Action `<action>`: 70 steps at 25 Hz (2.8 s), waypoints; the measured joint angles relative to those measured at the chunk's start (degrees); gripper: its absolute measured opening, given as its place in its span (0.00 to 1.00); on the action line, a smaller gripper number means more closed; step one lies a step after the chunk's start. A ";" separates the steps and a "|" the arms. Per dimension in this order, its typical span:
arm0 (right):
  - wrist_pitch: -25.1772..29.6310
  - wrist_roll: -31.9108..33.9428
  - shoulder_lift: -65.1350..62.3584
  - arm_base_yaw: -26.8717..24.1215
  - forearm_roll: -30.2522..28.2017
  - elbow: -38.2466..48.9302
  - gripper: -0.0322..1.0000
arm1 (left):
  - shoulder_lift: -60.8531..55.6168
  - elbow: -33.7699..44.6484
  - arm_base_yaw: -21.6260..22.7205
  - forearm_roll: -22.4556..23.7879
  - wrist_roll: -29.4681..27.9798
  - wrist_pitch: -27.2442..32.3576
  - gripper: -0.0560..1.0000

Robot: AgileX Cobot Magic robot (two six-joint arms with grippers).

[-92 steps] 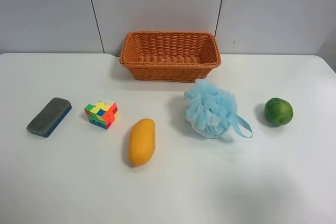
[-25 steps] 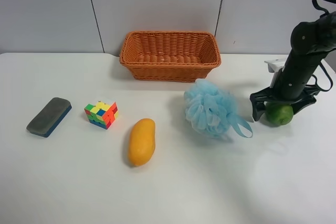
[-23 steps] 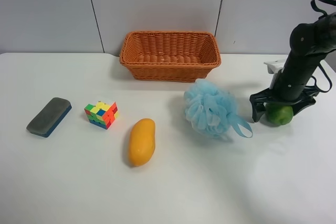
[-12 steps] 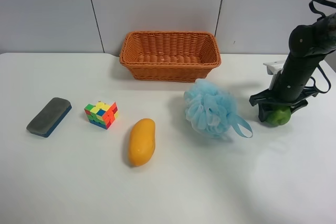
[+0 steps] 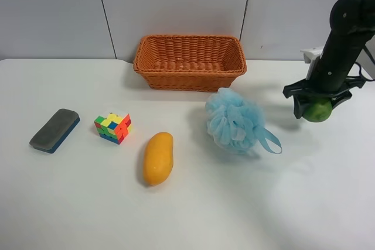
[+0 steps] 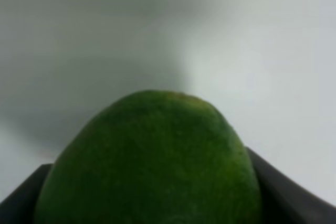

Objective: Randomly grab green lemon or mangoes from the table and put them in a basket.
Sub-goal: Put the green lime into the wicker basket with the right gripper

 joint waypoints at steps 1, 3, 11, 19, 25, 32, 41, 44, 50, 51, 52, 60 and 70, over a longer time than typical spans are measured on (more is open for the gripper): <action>1.62 0.00 -0.59 0.00 0.00 -1.37 0.65 | 0.00 0.00 0.00 0.00 0.00 0.00 0.99; 4.43 0.00 -1.73 0.00 0.65 -3.85 0.65 | 0.00 0.00 0.00 0.00 0.00 0.00 0.99; 12.05 -2.48 -4.96 0.27 7.23 -15.58 0.65 | 0.00 0.00 0.00 0.00 0.00 0.00 0.99; 9.79 -2.66 -4.96 8.48 6.40 -25.25 0.65 | 0.00 0.00 0.00 0.00 0.00 0.00 0.99; 6.49 -2.66 -2.41 13.93 4.96 -29.04 0.65 | 0.00 0.00 0.00 0.00 0.00 0.00 0.99; 0.41 -2.59 7.48 16.79 4.89 -36.28 0.65 | 0.00 0.00 0.00 0.00 0.00 0.00 0.99; -12.21 -2.59 17.53 19.43 4.89 -38.32 0.65 | 0.00 0.00 0.00 0.00 0.00 0.00 0.99; -14.53 -2.59 20.03 19.86 4.89 -38.32 0.65 | 0.00 0.00 0.00 0.00 0.00 0.00 0.99; -15.87 -2.59 22.90 19.86 4.84 -38.32 0.65 | 0.00 0.00 0.00 0.00 0.00 0.00 0.99; -16.20 -2.59 23.08 19.86 4.84 -38.32 0.65 | 0.00 0.00 0.00 0.00 0.00 0.00 0.99; -16.59 -2.59 23.27 19.86 4.84 -38.32 0.65 | 0.00 0.00 0.00 0.00 0.00 0.00 0.99; -17.18 -2.46 23.72 19.86 4.84 -38.32 0.65 | 0.00 0.00 0.00 0.00 0.00 0.00 0.99; -18.10 -2.42 23.72 19.86 4.84 -38.32 0.98 | 0.00 0.00 0.00 0.00 0.00 0.00 0.99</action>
